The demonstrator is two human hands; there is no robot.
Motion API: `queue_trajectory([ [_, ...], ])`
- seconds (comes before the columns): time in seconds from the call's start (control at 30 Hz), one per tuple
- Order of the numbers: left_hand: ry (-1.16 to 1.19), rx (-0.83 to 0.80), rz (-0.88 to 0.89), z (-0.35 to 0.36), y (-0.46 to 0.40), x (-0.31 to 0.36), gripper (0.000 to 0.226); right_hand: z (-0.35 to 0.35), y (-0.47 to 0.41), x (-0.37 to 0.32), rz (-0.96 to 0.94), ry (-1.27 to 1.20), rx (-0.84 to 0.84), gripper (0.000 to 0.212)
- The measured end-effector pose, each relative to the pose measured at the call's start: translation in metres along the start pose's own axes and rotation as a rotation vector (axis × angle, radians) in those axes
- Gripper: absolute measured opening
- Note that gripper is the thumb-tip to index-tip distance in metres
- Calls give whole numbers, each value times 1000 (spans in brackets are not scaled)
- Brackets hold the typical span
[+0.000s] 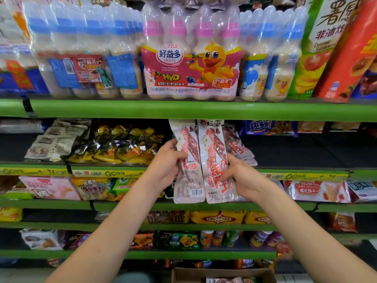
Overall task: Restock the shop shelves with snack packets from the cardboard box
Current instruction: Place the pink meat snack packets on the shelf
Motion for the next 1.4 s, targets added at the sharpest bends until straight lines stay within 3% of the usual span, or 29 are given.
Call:
queue_trajectory([
  [0.13, 53, 5, -7, -1, 1, -1, 68, 2, 3, 1, 19, -24, -31, 75],
  [0.23, 102, 8, -72, 1, 8, -3, 31, 3, 4, 3, 32, -55, -48, 74],
  [0.27, 91, -12, -90, 2, 9, -4, 29, 3, 4, 3, 36, -64, -51, 74],
  [0.4, 2, -53, -107, 5, 11, -5, 55, 1, 4, 4, 39, -86, -44, 77],
  [0.63, -3, -87, -136, 3, 11, -10, 18, 0, 5, 5, 39, -97, -69, 77],
  [0.93, -38, -89, 1, -1, 8, -4, 25, -2, 4, 9, 16, -81, -84, 77],
  [1.4, -54, -83, 20, 1, 8, 2, 27, 3, 5, 7, -6, -65, -116, 71],
])
Point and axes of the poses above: each hand's wrist, its own y-axis away from the middle knuckle, its own z-axis out of the palm, x = y × z, the point moved 7 cm from there along -y, towards the middle knuckle, and after that the axes turned 1 degree about z, right-handed, at the moved point
